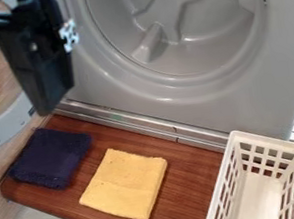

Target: Put the yellow cloth inside the washing machine

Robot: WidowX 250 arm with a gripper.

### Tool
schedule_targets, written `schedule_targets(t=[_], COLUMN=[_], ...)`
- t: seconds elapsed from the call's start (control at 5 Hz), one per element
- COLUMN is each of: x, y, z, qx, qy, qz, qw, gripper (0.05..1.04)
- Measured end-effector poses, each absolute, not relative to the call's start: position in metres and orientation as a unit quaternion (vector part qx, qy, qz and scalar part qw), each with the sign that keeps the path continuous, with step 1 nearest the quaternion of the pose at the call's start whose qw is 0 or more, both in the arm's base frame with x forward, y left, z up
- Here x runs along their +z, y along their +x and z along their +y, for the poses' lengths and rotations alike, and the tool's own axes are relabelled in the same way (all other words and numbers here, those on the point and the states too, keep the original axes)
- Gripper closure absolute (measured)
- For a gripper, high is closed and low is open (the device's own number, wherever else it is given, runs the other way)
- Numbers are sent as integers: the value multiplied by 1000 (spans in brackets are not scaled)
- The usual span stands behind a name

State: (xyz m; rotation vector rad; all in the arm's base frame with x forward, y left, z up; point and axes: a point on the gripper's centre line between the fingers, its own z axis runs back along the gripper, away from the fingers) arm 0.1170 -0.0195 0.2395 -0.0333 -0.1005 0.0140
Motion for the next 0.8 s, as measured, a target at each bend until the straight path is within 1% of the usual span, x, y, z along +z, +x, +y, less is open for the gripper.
schedule_targets(t=[0.2,0.4,0.6,0.8], x=[238,232,220,172], y=[117,152,172,191], z=[-19,-10,16,38], qx=[9,40,45,43], qy=[-16,8,6,12], qz=[-47,-33,-38,-22], qw=[999,999,998,999], gripper=[83,83,83,83])
